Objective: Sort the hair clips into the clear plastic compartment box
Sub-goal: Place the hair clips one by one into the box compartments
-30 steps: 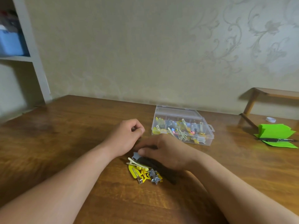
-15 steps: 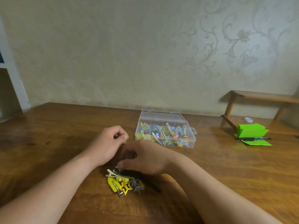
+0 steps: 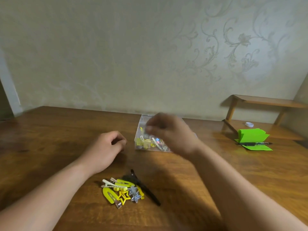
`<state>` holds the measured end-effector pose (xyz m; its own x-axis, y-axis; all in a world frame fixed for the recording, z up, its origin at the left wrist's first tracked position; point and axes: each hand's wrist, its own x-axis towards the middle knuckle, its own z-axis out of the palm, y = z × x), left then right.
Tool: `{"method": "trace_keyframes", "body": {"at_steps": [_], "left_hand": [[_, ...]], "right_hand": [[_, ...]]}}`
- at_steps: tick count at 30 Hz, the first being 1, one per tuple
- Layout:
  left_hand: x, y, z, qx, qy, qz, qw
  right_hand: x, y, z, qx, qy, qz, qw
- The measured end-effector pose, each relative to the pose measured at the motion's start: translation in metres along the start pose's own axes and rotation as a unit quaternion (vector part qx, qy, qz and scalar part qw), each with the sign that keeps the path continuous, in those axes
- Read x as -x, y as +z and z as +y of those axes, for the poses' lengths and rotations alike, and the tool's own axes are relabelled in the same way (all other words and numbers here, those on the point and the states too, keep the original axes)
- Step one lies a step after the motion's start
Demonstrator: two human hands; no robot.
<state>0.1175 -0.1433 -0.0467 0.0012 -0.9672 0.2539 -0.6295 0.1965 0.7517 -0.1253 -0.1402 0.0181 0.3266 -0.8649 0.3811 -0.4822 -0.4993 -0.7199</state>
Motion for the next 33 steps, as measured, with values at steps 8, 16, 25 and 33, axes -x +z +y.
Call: {"method": "trace_keyframes", "body": {"at_steps": [8,16,25,33], "left_hand": [[0.003,-0.001,0.001,0.006,0.004,-0.021,1.000],[0.004,-0.001,0.002,-0.004,0.005,-0.019,1.000],[0.004,-0.001,0.003,-0.002,0.001,-0.008,1.000],[0.004,-0.001,0.002,-0.014,0.004,-0.002,1.000]], "right_hand": [[0.007,-0.081,0.067,0.225,0.136,0.019,0.965],[0.004,-0.073,0.079,0.269,0.162,-0.044,0.948],[-0.001,-0.049,0.046,0.247,0.069,0.073,0.964],[0.010,0.006,-0.003,0.176,0.017,-0.207,0.962]]}}
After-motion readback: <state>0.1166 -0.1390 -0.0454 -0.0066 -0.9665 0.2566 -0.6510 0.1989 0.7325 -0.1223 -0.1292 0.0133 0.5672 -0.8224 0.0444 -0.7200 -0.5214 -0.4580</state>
